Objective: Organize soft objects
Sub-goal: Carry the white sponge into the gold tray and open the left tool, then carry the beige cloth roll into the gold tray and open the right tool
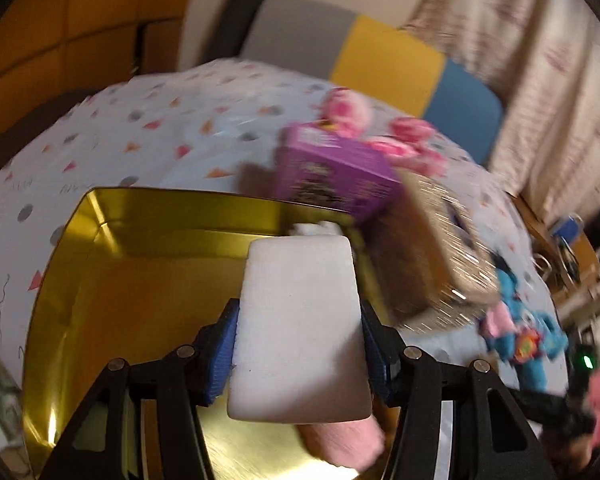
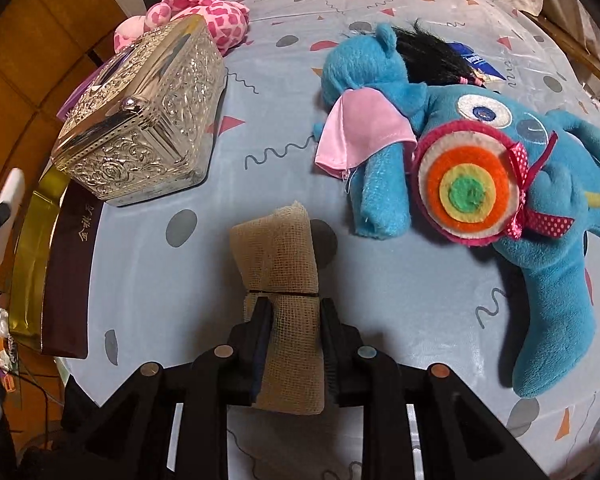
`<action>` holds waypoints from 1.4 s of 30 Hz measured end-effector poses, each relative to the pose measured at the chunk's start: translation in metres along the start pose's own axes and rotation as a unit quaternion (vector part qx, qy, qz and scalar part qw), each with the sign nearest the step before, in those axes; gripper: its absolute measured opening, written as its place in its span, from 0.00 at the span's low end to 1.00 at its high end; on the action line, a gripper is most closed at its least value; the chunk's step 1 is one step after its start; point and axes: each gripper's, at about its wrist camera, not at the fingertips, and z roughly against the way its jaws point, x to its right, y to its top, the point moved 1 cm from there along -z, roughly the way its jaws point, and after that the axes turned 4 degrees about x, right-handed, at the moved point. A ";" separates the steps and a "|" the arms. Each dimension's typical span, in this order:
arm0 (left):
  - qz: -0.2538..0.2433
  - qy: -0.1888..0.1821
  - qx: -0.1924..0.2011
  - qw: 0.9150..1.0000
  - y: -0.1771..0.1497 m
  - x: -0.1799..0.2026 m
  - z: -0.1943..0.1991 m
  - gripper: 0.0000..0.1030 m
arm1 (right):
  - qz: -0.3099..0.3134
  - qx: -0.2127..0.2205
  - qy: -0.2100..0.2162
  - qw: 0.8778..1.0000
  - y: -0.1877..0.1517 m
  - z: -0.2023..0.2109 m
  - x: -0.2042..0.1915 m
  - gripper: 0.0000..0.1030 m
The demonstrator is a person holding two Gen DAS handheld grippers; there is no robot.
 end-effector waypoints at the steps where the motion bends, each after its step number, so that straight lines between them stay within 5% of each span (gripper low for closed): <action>1: 0.004 0.004 -0.003 1.000 0.005 -0.005 -0.007 0.55 | 0.001 0.000 -0.001 1.000 0.000 0.000 0.000 0.23; 10: 0.044 0.037 -0.041 0.998 0.025 -0.019 -0.074 0.57 | 0.009 0.002 -0.005 1.000 0.001 0.001 -0.001 0.23; 15: 0.042 0.036 -0.050 0.997 0.025 -0.019 -0.087 0.73 | 0.011 0.002 -0.008 1.000 0.001 -0.001 -0.002 0.24; 26: -0.017 0.066 0.023 0.997 0.001 -0.009 -0.015 0.77 | 0.020 0.003 -0.019 1.000 0.002 -0.004 -0.004 0.24; 42: -0.048 0.081 0.064 0.994 -0.040 -0.013 0.046 0.77 | -0.006 0.039 -0.010 0.999 -0.001 0.020 -0.016 0.22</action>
